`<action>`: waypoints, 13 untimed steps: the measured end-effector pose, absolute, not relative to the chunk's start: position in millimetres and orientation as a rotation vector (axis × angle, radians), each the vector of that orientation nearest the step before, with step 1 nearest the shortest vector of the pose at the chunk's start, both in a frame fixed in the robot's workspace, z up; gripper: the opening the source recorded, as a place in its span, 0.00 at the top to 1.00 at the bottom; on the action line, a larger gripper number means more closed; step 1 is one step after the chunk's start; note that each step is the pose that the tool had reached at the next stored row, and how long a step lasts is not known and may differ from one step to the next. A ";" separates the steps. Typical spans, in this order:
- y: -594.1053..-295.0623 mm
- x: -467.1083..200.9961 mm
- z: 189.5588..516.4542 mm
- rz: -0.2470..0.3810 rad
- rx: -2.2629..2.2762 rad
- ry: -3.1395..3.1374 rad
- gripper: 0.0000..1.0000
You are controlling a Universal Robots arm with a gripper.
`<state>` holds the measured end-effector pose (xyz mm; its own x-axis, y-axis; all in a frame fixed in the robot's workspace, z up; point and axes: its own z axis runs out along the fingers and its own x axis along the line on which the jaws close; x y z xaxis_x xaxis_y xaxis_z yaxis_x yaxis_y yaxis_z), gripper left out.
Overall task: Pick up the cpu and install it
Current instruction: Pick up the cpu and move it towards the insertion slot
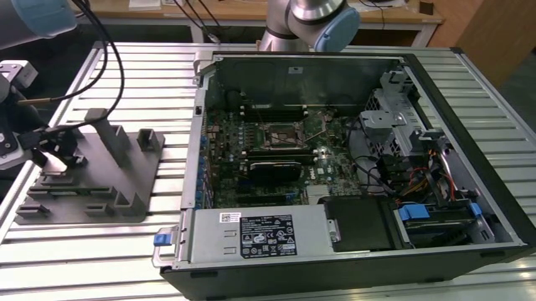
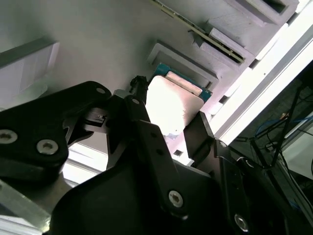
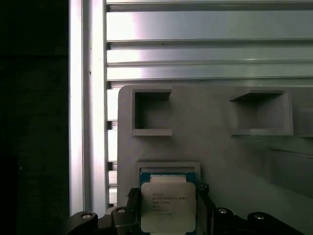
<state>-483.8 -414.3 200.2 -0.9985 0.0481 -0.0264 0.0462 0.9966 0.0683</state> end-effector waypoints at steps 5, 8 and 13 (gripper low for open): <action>-414.3 -483.8 208.5 0.105 0.073 3.111 0.46; -414.2 -483.8 213.4 0.105 0.073 3.111 0.46; -414.1 -483.8 221.7 0.105 0.073 3.111 0.46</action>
<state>-483.8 -414.1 221.7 -0.9985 0.0480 -0.0264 0.0461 0.9966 0.0683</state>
